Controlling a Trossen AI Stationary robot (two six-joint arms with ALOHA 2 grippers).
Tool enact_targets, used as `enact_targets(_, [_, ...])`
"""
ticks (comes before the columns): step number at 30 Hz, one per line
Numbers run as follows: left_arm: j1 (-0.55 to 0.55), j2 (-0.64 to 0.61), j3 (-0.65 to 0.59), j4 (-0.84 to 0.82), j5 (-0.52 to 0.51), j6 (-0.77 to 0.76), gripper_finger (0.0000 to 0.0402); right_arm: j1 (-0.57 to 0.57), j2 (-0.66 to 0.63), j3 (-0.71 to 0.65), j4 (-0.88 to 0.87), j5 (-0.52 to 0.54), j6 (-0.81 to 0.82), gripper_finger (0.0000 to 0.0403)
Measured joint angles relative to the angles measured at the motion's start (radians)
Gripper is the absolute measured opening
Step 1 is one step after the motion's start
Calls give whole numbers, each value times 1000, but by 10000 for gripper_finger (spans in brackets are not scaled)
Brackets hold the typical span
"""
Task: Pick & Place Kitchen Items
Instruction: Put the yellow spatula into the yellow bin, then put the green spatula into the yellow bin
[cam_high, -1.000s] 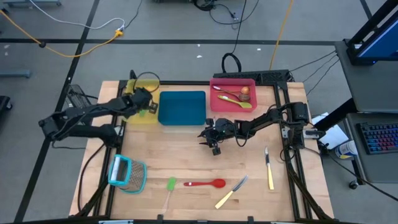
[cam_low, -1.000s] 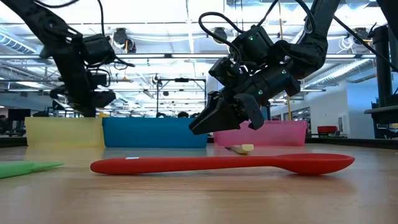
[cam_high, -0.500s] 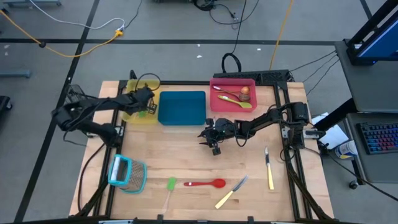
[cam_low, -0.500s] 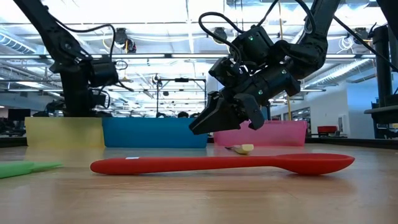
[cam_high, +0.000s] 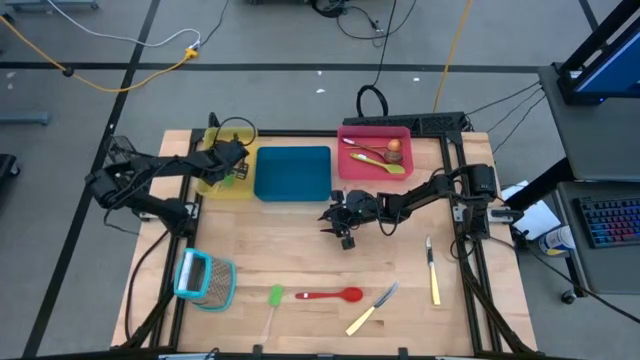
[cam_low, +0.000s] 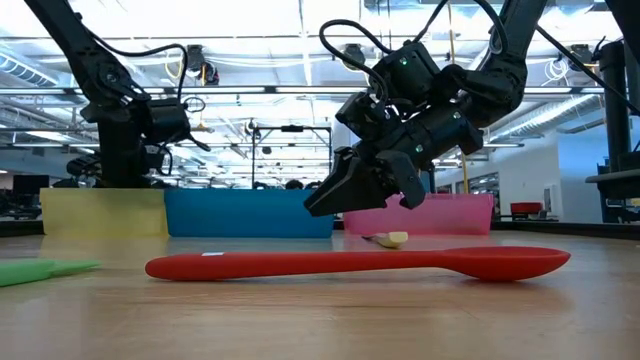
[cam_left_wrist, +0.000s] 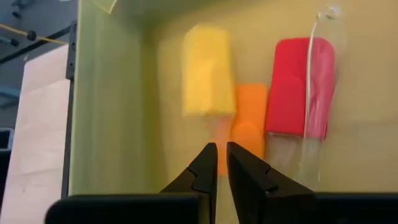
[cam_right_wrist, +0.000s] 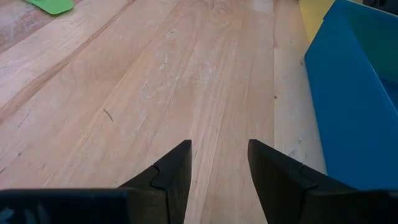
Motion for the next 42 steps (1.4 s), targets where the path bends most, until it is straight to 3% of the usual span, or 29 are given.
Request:
enact_targets(12, [-46, -19, 0, -7, -9, 21, 42, 0, 0, 0, -3, 0, 0, 153])
enact_targets(19, [-156, -169, 0, -8, 13, 7, 42, 0, 0, 0, -6, 0, 14, 153])
enact_targets(25, [-301, -347, 0, 20, 101, -25, 42, 0, 0, 0, -6, 0, 15, 153])
enact_targets(30, [-452, -416, 1, 132, 137, -42, 42, 0, 0, 0, -5, 1, 15, 153])
enact_targets(37, [-688, -389, 1, 374, 190, 39, 42, 0, 0, 0, 9, 1, 14, 153])
enact_targets(42, [-830, -304, 80, 369, 161, 35, 42, -2, 0, -1, 31, 1, 5, 153])
